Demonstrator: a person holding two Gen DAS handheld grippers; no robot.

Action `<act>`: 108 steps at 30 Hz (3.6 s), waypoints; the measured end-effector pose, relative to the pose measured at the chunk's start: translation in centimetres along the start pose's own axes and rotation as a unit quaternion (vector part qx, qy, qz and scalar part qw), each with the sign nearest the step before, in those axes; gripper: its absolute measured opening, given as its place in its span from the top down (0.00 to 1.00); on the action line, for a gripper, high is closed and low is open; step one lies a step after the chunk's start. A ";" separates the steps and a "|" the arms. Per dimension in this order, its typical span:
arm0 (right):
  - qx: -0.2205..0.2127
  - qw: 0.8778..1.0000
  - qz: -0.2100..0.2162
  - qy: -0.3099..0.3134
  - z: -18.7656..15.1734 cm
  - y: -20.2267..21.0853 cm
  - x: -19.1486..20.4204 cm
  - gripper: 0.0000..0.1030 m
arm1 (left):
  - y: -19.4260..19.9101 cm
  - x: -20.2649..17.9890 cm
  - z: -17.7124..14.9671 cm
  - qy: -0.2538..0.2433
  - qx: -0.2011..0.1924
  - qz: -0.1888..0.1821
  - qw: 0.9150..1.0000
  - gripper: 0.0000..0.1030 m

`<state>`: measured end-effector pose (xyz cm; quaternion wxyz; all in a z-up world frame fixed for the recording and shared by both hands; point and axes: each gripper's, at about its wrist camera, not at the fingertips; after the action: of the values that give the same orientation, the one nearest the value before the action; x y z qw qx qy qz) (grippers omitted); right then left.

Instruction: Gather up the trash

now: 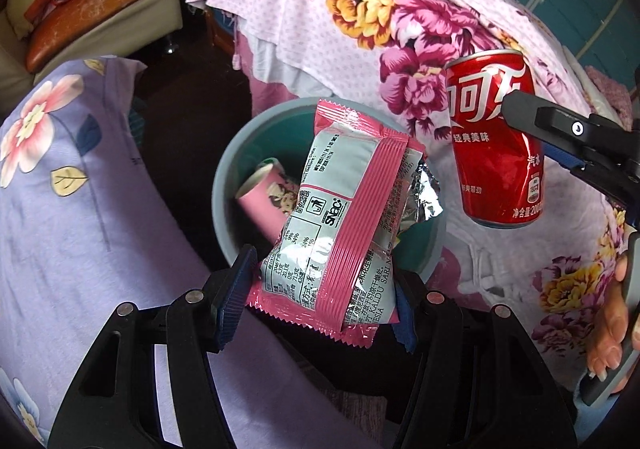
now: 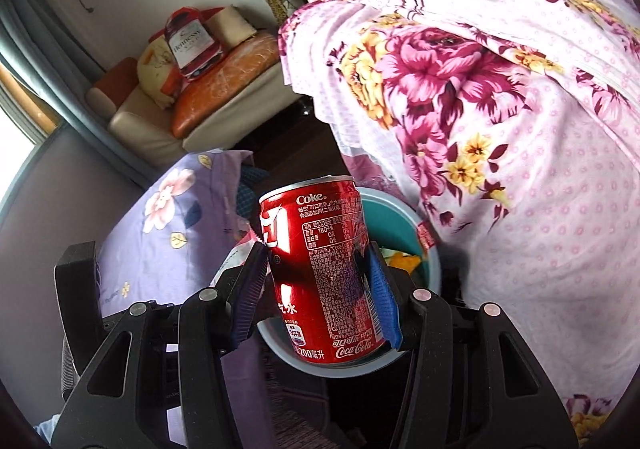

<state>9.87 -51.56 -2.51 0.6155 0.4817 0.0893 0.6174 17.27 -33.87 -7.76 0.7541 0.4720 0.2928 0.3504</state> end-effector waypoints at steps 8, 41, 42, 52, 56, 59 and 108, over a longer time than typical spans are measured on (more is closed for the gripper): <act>0.000 1.000 -0.015 -0.004 0.5 -0.3 -1.0 0.53 | -2.0 -1.2 1.2 -0.008 0.012 -0.013 1.000 0.40; 0.019 0.999 -0.043 0.002 1.5 -2.5 -1.0 0.53 | -0.8 0.2 0.3 -0.003 -0.008 0.034 0.999 0.09; 0.021 0.999 -0.044 0.003 1.5 -2.7 -0.9 0.53 | -0.6 0.6 0.2 0.001 -0.010 0.037 0.999 0.09; 0.046 0.998 -0.048 0.024 1.8 -5.1 0.2 0.53 | -0.2 3.8 -0.1 0.053 -0.011 0.051 0.997 0.08; 0.054 0.997 -0.044 0.032 1.9 -6.2 0.9 0.52 | -0.3 4.3 0.0 0.059 -0.010 0.051 0.997 0.08; 0.062 0.996 -0.045 0.034 1.8 -6.9 1.2 0.52 | -0.5 4.7 0.0 0.064 -0.008 0.046 0.997 0.08; 0.032 0.989 -0.076 0.124 -7.9 1.7 11.2 0.07 | 11.8 9.7 -9.8 0.114 -0.095 0.078 0.986 0.04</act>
<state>5.66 -38.64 -0.02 0.6291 0.4122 0.2209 0.6209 12.41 -17.47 -1.79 0.7277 0.3766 0.3042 0.4859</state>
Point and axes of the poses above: each gripper's, at about its wrist camera, not at the fingertips, and y roughly against the way its jaws point, x to its left, z to its top, and after that the axes turned 4 degrees about z, right-handed
